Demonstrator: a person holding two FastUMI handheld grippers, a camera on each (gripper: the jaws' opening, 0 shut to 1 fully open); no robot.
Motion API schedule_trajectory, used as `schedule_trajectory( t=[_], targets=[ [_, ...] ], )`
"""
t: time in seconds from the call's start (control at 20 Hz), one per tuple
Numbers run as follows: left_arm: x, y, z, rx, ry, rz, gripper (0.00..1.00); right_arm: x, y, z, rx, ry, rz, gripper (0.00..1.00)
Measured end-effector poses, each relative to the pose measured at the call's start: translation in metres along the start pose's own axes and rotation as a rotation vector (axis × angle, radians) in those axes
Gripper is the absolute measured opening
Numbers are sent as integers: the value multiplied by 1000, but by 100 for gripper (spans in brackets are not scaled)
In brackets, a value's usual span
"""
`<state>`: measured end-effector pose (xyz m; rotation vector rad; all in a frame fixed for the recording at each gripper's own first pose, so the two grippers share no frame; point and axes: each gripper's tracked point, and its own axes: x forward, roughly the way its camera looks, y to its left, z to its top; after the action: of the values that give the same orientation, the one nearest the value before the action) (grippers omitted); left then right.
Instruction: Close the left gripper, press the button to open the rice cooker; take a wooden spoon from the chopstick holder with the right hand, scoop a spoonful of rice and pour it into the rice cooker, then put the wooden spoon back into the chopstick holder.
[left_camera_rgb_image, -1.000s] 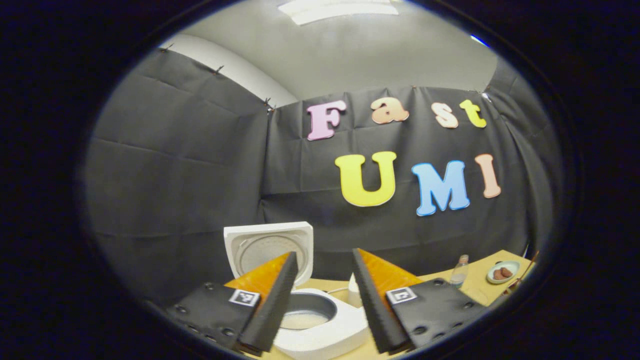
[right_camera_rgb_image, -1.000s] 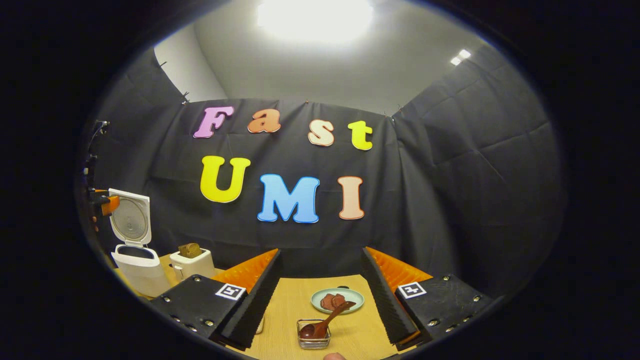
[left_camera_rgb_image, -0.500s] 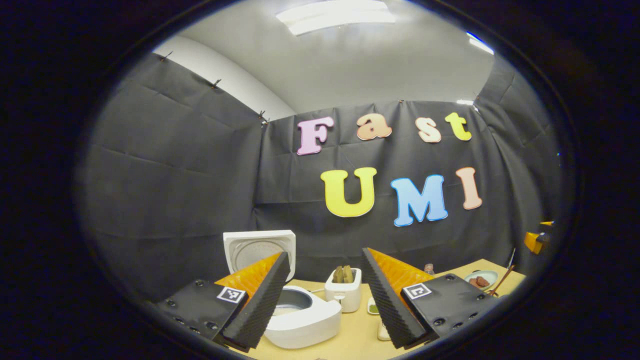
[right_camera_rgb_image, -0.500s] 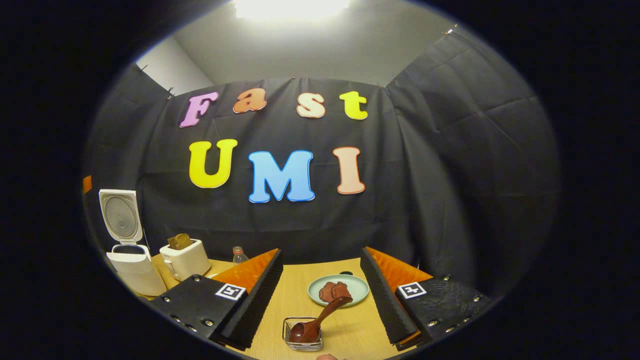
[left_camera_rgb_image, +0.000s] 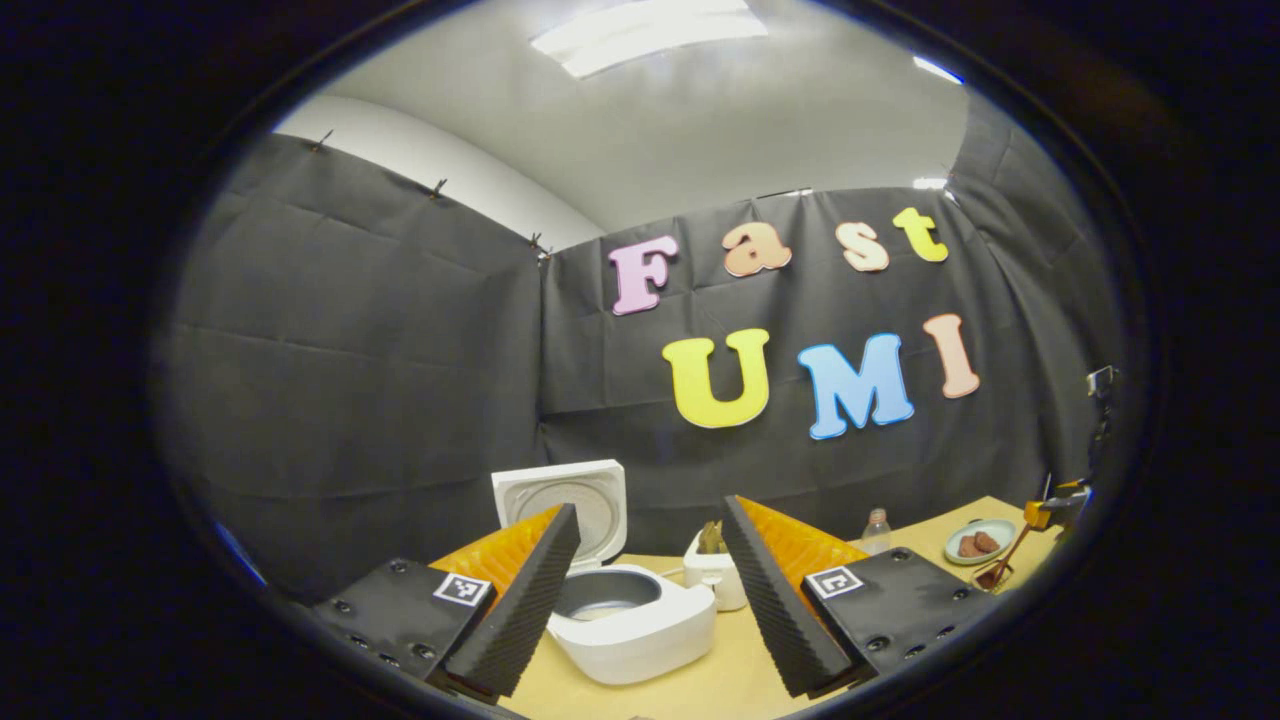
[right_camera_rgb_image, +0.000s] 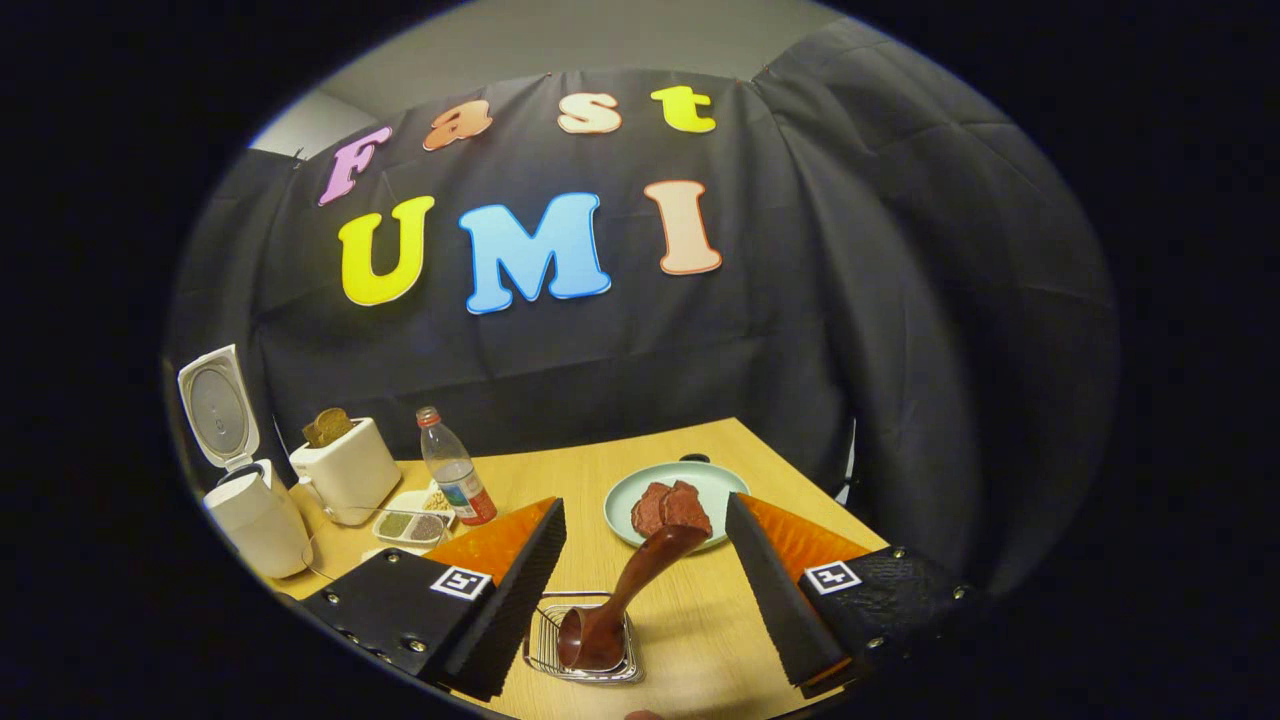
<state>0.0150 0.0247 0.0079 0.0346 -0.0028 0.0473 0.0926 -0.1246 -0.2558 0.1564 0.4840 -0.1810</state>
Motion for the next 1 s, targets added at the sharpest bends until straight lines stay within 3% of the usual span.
schedule_trajectory(
  t=[0.3, 0.4, 0.45, 0.5, 0.55, 0.65, 0.7, 1.0],
  targets=[
    [-18, 23, -9, -6, 32, 60, 98, 18, 8, -59, 142, 198, 31, 98],
    [-23, 29, -15, -13, 45, 82, 99, 21, 9, -65, 159, 217, 37, 89],
    [-27, 31, -19, -17, 51, 94, 99, 22, 13, -66, 169, 225, 52, 80],
    [-29, 32, -21, -20, 57, 102, 99, 25, 15, -66, 177, 234, 62, 80],
    [-30, 34, -23, -23, 62, 109, 99, 27, 14, -69, 181, 249, 59, 57],
    [-35, 37, -25, -28, 65, 123, 99, 24, 23, -62, 208, 252, 98, 23],
    [-36, 38, -24, -35, 60, 126, 99, 22, 33, -65, 209, 254, 136, 16],
    [-20, 49, -11, -54, 5, 98, 98, -6, 45, -12, 88, 116, 128, 16]
  ],
)
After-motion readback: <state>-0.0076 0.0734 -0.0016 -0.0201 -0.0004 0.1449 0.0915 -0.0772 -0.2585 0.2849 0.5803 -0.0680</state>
